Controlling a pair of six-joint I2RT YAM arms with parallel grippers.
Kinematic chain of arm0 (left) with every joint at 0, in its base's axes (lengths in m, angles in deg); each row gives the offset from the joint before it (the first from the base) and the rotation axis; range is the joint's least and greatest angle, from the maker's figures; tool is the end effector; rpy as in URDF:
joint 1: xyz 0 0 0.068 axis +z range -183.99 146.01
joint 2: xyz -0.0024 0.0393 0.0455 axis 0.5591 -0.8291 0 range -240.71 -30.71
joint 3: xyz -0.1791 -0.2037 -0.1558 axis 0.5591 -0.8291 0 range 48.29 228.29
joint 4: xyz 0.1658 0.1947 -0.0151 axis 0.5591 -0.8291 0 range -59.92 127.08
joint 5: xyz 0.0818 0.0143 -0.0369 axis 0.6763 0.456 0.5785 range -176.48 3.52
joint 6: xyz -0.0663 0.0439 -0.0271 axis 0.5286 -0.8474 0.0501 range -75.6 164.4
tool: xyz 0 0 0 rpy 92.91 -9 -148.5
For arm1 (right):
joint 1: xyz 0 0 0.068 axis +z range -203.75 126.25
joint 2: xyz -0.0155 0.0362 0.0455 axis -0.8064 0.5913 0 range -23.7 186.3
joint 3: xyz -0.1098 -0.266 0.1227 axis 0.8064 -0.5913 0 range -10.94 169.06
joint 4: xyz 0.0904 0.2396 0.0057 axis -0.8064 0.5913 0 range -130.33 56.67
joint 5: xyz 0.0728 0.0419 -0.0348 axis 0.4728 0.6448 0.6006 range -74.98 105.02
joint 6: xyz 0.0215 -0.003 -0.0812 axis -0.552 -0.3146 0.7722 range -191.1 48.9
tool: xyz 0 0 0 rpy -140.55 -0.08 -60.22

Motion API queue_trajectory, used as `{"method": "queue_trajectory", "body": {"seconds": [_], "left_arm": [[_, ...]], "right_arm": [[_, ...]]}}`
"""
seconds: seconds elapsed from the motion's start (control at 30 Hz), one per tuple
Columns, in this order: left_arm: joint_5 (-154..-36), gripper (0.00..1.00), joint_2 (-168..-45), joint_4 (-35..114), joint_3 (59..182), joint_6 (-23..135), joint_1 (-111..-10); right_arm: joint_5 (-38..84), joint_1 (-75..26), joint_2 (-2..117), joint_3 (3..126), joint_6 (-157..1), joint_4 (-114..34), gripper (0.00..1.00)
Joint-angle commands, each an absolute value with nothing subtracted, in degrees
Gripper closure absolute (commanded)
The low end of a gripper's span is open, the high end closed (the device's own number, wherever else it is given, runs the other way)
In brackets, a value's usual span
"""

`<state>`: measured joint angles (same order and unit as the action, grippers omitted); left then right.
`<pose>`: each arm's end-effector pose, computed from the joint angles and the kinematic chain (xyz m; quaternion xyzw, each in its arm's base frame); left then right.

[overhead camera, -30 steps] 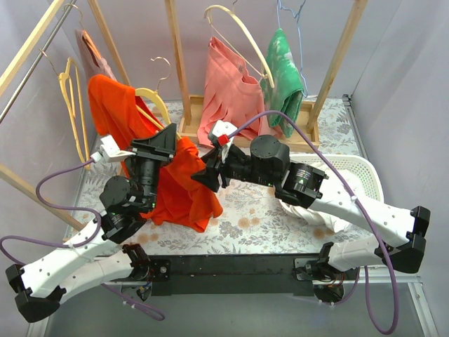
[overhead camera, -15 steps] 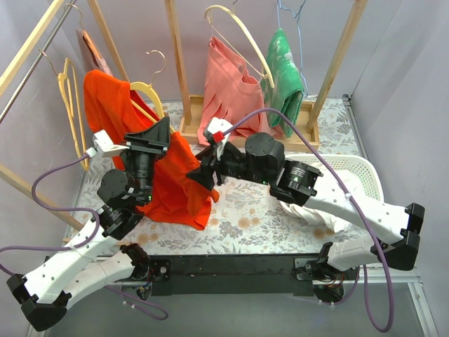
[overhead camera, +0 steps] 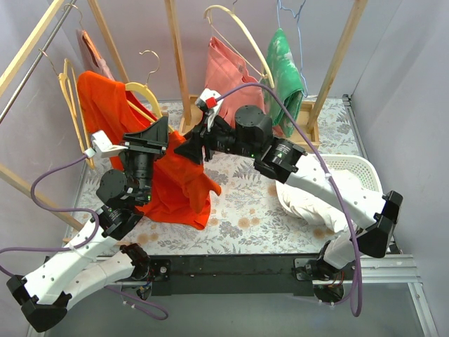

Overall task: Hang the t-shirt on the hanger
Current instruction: Place the hanger at the clothesline.

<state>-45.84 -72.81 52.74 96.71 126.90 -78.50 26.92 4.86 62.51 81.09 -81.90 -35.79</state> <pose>0.1372 -0.0676 0.4527 -0.4429 0.4023 -0.6090 0.5207 0.1839 0.3305 0.5053 -0.3495 0.6057 0.4645 0.5434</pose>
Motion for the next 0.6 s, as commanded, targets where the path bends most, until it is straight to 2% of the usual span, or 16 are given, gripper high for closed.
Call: {"method": "queue_trajectory", "body": {"seconds": [0.0, 0.03, 0.1, 0.13, 0.17, 0.23, 0.33, 0.43, 0.47, 0.53, 0.57], "left_arm": [[-46.75, 0.94, -71.75, 55.54, 97.15, 125.88, -78.20], [-46.84, 0.94, -71.67, 55.71, 97.15, 125.88, -78.11], [-47.10, 0.94, -71.75, 55.62, 97.24, 125.97, -78.11], [-47.19, 0.94, -71.75, 55.36, 97.33, 125.97, -78.03], [-47.37, 0.94, -71.75, 55.36, 97.24, 126.40, -78.03], [-47.63, 0.94, -71.49, 54.66, 97.24, 126.76, -77.94], [-48.59, 0.91, -71.40, 51.86, 97.85, 128.60, -78.02], [-50.70, 0.76, -71.49, 47.12, 99.44, 132.37, -78.02], [-51.14, 0.68, -71.40, 46.31, 99.70, 133.34, -78.03], [-52.19, 0.64, -70.96, 44.91, 99.88, 135.19, -77.94], [-52.55, 0.57, -70.87, 44.46, 100.05, 135.63, -77.94]], "right_arm": [[31.36, 5.05, 63.66, 83.28, -83.23, -37.60, 0.50], [31.54, 5.05, 63.66, 83.01, -83.14, -37.60, 0.51], [31.54, 5.05, 63.66, 82.66, -82.70, -37.60, 0.62], [31.28, 5.05, 63.49, 82.40, -82.35, -37.60, 0.70], [30.67, 5.05, 63.57, 82.40, -82.17, -37.60, 0.88], [30.05, 5.05, 63.57, 82.57, -81.47, -37.60, 0.98], [28.20, 5.14, 63.49, 82.66, -80.50, -37.60, 0.99], [27.23, 5.23, 63.40, 82.84, -79.71, -37.60, 0.99], [27.15, 5.31, 63.40, 83.10, -79.19, -37.60, 0.99], [26.53, 5.66, 63.31, 83.19, -78.66, -37.60, 0.99], [25.92, 5.93, 63.31, 83.27, -78.66, -37.43, 0.99]]}}
